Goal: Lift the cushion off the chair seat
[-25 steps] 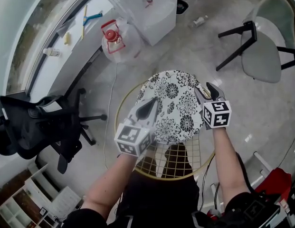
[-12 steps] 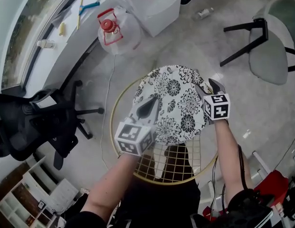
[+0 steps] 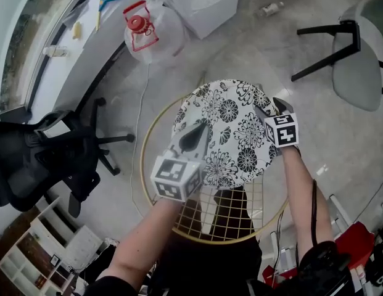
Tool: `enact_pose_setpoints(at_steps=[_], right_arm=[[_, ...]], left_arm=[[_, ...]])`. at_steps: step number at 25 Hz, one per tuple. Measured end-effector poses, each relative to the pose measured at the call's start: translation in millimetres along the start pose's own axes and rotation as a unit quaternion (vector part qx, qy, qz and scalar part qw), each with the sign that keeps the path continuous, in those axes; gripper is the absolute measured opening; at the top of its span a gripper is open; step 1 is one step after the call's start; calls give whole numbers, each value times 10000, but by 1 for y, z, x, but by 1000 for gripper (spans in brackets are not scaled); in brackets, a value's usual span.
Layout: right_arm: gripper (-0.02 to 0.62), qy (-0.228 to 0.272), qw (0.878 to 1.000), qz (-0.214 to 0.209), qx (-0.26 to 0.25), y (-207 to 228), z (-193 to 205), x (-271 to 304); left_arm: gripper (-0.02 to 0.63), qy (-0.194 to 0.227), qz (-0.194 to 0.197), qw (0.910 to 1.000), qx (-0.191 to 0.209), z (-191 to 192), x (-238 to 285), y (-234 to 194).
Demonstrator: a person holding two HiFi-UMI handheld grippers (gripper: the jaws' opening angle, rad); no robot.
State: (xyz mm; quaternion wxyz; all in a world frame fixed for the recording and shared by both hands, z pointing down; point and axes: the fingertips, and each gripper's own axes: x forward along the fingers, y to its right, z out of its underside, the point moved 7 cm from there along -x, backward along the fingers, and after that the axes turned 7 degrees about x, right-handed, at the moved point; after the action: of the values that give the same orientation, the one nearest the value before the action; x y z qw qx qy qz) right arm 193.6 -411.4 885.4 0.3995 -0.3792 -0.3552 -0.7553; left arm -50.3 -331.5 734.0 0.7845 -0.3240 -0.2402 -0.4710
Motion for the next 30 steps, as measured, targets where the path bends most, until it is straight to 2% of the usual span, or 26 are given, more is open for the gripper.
enact_pose_setpoints(at_steps=[13,21,26,30], right_arm=[[291,-935,9930,603,-395,-1,5,26],[176,-848,9911,738,-711,-5,3,19],[60,-601,9904,964,-789,-9,1,5],[38,-436,9910,1037,-731,-14,1,-9]], left_arm=[[8,-174,102,9998,0,13,0,6],[8,-33,179,9998,-29,9,-12,5],[8,-2,176,9998,5,8,-25,6],[8,94,225,9996,117,1,-38,11]])
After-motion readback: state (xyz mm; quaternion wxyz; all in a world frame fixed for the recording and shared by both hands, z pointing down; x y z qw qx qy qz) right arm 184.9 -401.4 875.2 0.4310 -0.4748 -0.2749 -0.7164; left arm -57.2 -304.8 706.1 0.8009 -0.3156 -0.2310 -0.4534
